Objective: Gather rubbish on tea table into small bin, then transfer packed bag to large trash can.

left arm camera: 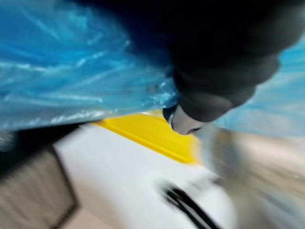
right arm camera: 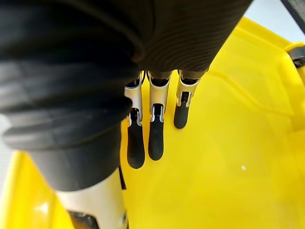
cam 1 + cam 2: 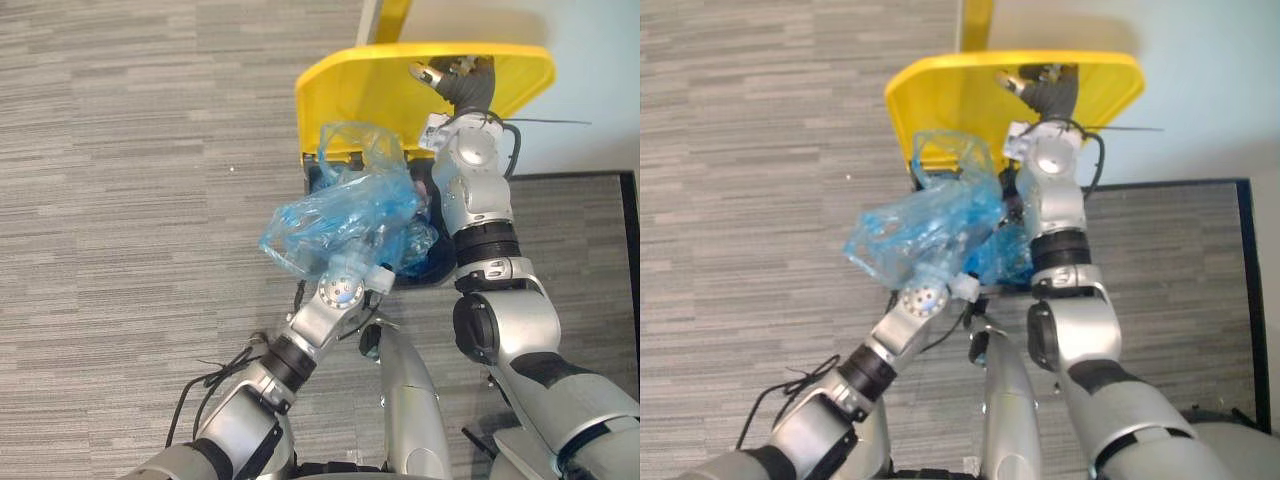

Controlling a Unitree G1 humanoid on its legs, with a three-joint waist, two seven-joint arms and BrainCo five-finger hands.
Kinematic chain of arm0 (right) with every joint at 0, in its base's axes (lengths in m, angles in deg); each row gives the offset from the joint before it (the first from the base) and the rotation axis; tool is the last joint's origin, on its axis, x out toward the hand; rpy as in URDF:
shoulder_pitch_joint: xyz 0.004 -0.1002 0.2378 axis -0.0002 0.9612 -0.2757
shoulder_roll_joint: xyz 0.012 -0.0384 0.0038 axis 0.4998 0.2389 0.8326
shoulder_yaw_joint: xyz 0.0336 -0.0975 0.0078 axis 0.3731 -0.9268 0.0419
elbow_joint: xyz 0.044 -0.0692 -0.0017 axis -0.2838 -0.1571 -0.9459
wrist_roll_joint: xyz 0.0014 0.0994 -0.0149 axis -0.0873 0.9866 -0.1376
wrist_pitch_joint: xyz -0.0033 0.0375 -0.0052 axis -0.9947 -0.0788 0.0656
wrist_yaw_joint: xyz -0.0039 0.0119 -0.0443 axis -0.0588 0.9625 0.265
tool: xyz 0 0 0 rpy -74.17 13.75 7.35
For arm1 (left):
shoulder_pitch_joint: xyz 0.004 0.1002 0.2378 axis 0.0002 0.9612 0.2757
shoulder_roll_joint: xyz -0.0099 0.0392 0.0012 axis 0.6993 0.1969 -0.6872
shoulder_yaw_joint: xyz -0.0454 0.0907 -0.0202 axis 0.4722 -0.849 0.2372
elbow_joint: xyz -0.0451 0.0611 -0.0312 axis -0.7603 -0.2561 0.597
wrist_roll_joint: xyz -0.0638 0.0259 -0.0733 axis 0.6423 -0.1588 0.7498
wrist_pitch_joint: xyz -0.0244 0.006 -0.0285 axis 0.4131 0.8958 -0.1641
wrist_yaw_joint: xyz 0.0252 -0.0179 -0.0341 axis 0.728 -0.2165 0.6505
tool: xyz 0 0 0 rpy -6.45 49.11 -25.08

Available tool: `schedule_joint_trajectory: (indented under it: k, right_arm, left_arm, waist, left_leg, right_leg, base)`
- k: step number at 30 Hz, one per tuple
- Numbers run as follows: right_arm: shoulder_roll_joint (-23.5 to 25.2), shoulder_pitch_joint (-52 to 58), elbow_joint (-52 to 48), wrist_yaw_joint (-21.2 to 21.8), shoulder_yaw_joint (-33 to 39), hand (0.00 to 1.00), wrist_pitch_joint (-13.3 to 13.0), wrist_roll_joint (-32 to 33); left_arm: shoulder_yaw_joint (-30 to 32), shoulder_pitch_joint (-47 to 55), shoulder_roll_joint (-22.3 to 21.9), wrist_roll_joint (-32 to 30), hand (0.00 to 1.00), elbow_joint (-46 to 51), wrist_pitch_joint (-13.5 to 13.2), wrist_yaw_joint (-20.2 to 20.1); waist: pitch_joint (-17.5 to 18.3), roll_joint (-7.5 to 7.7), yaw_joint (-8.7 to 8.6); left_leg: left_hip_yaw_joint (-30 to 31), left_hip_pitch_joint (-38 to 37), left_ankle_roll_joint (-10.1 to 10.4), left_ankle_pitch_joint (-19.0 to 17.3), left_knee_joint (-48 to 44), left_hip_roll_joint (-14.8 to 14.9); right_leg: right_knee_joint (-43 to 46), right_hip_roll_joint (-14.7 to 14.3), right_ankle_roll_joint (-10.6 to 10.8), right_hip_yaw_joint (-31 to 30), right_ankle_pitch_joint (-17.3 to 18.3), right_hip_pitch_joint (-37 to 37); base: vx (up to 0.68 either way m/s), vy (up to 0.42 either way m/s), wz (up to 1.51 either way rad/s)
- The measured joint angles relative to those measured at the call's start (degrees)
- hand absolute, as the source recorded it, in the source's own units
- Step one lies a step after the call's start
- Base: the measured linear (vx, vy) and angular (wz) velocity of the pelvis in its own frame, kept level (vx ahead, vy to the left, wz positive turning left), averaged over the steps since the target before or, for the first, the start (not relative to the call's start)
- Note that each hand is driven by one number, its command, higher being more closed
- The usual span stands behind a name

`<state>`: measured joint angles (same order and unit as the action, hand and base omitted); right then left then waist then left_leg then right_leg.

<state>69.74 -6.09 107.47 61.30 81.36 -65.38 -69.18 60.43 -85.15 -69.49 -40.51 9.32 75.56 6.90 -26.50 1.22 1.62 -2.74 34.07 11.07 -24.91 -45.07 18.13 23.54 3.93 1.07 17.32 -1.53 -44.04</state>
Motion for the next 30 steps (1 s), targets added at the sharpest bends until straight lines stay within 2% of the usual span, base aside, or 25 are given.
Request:
schedule_joint_trajectory:
  k: [5,6,9,13,21,30]
  right_arm:
    - [-0.2,1.7,-5.8,0.0,-5.3,0.0,-1.9,0.0]
    - [-0.4,1.9,-6.8,0.2,-6.3,0.0,-2.0,0.0]
    - [-0.5,2.6,-7.4,0.7,-7.5,0.0,-2.3,0.0]
    - [-0.7,3.2,-7.4,1.1,-7.9,0.0,-2.3,0.0]
    - [-1.2,3.3,-7.4,2.2,-8.7,0.0,-2.4,0.0]
    - [-1.8,5.9,-7.4,3.7,-9.4,0.0,-2.4,-0.6]
  left_arm:
    - [5.7,-3.2,0.2,-1.9,1.0,-5.9,1.0,-0.1]
    - [7.6,-3.9,0.2,-2.8,0.0,-7.2,1.9,0.0]
    - [12.6,-5.2,0.8,-5.1,0.0,-11.0,3.4,0.9]
    - [14.6,-5.2,0.9,-8.6,0.0,-11.7,4.5,2.1]
    - [12.9,-5.9,1.7,-16.1,0.0,-13.0,5.5,1.6]
    - [8.4,-6.6,3.1,-17.2,0.0,-12.8,5.3,0.4]
  waist:
    - [-0.8,1.22,-1.05]
    - [-0.9,1.46,-1.25]
    - [-1.9,2.1,-1.57]
    - [-2.0,2.12,-1.57]
    - [-2.0,2.11,-1.6]
    - [-0.9,1.97,-1.49]
  left_leg:
    - [-0.2,3.5,-0.5,-0.7,-1.1,0.4]
    - [-0.2,4.5,-0.3,-0.7,-1.4,0.5]
    - [-0.1,6.4,-0.1,-0.7,-2.1,0.8]
    - [-0.2,6.5,-0.1,-0.7,-2.1,0.6]
    - [0.1,6.7,-0.2,-0.7,-2.1,0.2]
    - [-1.0,3.6,-0.2,-0.7,-1.4,0.0]
  right_leg:
    - [0.0,-0.4,-0.1,-0.3,-0.4,-3.3]
    - [0.1,-0.5,-0.3,-0.3,-0.6,-4.3]
    - [0.5,-0.6,-1.1,-0.3,-1.2,-5.9]
    - [0.7,-0.4,-1.1,-0.2,-1.1,-5.9]
    - [0.9,0.1,-0.9,-0.2,-1.0,-5.9]
    - [0.8,0.2,-0.9,-0.8,-0.8,-3.6]
  base:
    - [-0.01,-0.014,-0.07]
    - [0.01,-0.011,-0.07]
    - [0.01,-0.007,-0.03]
    - [0.0,0.001,0.02]
    - [-0.02,-0.003,0.03]
    - [-0.01,0.0,-0.01]
